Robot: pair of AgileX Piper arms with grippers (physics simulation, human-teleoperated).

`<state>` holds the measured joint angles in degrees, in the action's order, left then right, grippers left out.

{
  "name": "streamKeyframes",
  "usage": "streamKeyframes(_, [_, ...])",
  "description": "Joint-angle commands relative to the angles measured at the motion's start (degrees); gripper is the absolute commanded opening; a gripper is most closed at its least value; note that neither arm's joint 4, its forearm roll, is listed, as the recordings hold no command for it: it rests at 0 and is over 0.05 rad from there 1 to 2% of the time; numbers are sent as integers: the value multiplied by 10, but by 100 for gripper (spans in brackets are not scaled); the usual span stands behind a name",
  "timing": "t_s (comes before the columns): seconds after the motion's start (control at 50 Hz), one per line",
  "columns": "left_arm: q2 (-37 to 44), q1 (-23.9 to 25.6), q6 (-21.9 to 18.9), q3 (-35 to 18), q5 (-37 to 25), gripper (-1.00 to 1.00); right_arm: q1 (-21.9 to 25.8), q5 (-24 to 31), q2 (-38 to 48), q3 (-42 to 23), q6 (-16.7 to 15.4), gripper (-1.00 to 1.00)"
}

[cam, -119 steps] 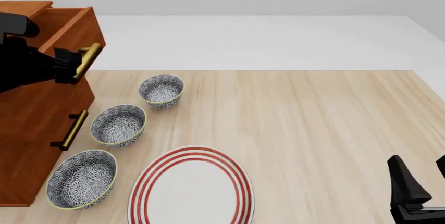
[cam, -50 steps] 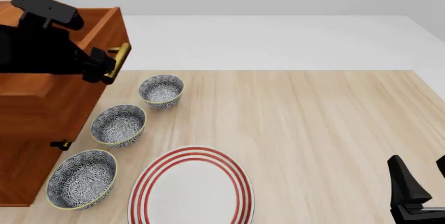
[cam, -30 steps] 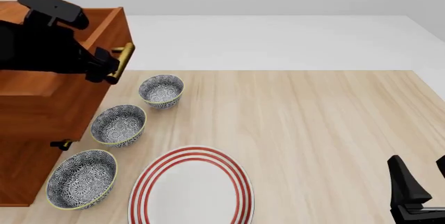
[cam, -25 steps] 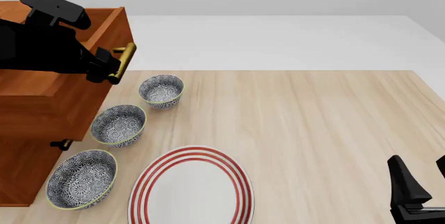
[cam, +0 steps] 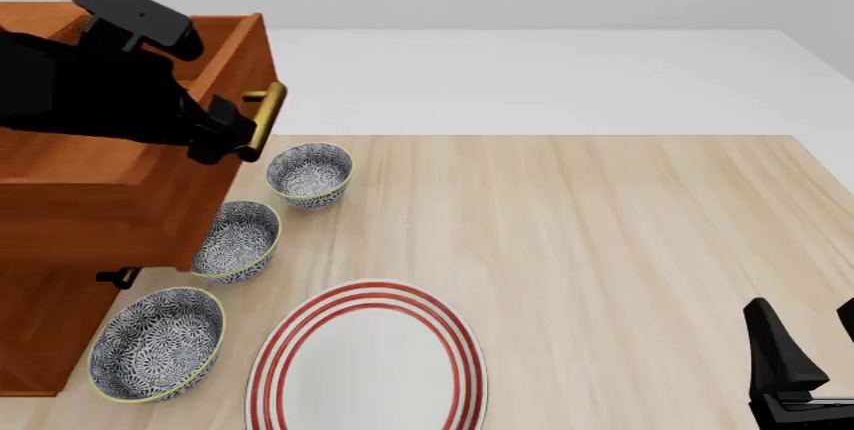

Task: Open the top drawer of the cabinet.

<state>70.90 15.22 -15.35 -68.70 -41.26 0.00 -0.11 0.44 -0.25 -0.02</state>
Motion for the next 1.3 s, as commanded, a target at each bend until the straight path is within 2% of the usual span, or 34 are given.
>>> streamKeyframes(0.02, [5,18,-9,14,-12,100,0,0,0,0,0,100])
streamKeyframes(0.4, [0,22,-4,8,-17,100,0,0,0,0,0,100])
streamKeyframes(0.74, [-6,49,12,4,-23,100,0,0,0,0,0,100])
streamKeyframes(0.9, [-6,40,2,2,-23,100,0,0,0,0,0,100])
streamKeyframes(1.3, [-12,42,-7,-50,-50,100,0,0,0,0,0,100])
